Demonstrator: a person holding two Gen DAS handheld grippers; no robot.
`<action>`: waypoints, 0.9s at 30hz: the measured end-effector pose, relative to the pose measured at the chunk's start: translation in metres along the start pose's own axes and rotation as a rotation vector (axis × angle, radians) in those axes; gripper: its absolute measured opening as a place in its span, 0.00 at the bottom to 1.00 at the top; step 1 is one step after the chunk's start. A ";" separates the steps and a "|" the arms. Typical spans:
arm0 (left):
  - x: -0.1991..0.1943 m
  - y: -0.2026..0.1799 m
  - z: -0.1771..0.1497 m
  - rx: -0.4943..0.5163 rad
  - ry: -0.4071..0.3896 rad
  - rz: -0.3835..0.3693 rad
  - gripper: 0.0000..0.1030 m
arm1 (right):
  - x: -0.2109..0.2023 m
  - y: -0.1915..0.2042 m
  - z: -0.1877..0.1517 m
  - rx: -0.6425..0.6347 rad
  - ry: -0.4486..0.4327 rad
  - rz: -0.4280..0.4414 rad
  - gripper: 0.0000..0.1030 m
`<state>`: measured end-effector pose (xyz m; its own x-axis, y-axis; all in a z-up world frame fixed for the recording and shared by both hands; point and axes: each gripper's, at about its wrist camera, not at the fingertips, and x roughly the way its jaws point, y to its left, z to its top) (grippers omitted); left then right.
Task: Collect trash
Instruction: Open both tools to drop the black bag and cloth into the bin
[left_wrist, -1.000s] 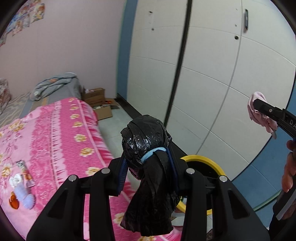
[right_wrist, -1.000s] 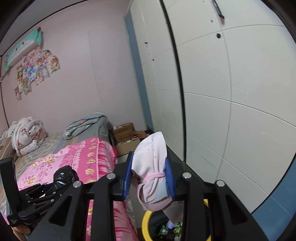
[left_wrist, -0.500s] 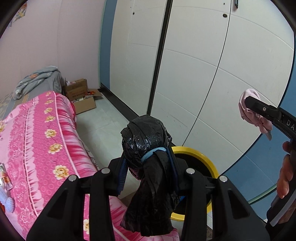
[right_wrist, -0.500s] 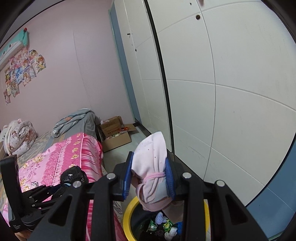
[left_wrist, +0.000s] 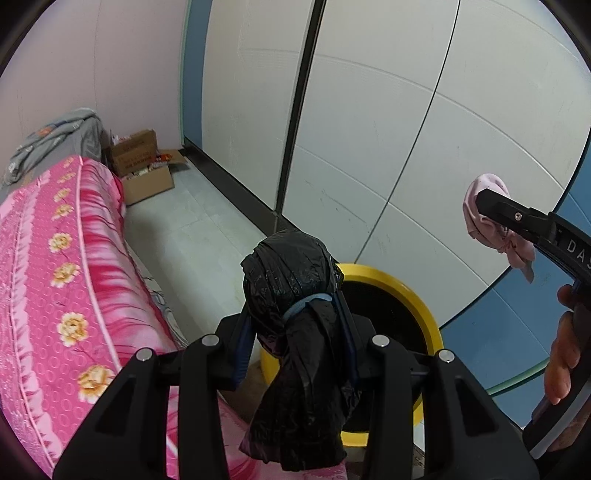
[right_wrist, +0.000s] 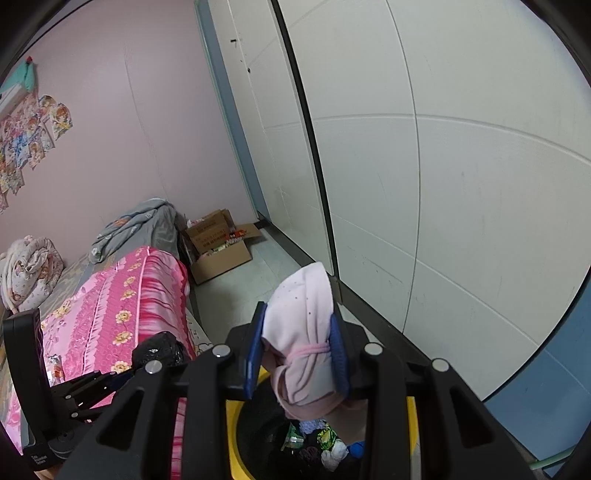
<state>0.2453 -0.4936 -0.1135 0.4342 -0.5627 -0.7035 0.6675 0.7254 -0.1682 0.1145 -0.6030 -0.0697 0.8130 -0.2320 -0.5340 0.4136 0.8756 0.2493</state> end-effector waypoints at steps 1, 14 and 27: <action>0.005 -0.002 -0.002 0.000 0.009 -0.005 0.36 | 0.003 -0.003 -0.003 0.007 0.007 -0.001 0.29; 0.040 -0.016 -0.018 0.009 0.066 -0.042 0.42 | 0.020 -0.026 -0.022 0.043 0.031 -0.018 0.30; 0.028 -0.011 -0.016 -0.010 0.034 -0.075 0.69 | 0.004 -0.029 -0.020 0.066 -0.033 -0.042 0.51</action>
<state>0.2401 -0.5108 -0.1421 0.3620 -0.6023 -0.7115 0.6912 0.6856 -0.2286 0.0974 -0.6205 -0.0948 0.8072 -0.2829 -0.5181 0.4728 0.8354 0.2804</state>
